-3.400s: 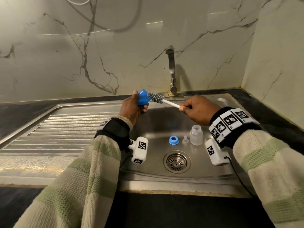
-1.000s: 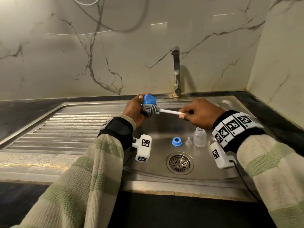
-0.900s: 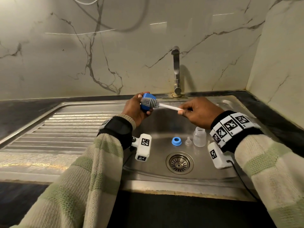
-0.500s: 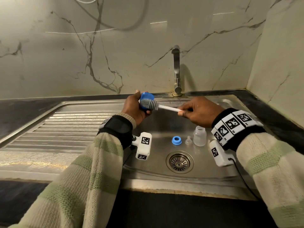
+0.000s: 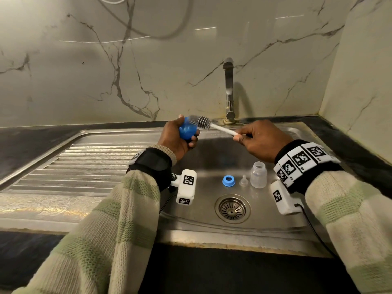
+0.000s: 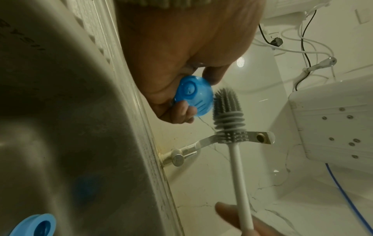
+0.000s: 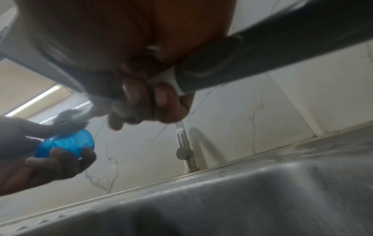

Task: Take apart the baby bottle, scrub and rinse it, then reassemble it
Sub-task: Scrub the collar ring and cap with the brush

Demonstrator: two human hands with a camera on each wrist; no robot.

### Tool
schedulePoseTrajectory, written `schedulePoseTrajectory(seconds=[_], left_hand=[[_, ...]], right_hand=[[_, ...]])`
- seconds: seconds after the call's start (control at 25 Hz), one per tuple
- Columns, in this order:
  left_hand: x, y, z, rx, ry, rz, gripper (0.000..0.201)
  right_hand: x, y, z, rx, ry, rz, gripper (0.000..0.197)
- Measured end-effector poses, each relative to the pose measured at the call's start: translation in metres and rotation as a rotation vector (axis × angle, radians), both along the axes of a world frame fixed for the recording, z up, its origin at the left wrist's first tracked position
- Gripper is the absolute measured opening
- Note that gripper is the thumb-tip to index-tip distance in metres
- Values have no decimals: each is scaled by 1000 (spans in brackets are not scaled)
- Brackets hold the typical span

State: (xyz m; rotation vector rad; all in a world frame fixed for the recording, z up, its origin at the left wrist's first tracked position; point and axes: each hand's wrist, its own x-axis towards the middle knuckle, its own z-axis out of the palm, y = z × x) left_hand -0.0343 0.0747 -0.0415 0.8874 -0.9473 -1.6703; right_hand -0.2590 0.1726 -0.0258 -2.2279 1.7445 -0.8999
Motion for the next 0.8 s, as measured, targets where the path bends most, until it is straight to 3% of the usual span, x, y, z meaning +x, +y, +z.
schedulePoseTrajectory(seconds=[0.16, 0.36, 0.56, 0.8], left_hand=[[-5, 2, 2, 30, 71, 114, 38], [-4, 0, 3, 58, 157, 146, 35], [-3, -5, 0, -30, 12, 97, 32], [-5, -1, 0, -30, 1, 3, 39]], right_hand=[[4, 0, -4, 79, 49, 73, 20], [8, -1, -8, 16, 18, 56, 19], [0, -2, -7, -51, -52, -5, 20], [4, 1, -5, -19, -28, 29, 19]])
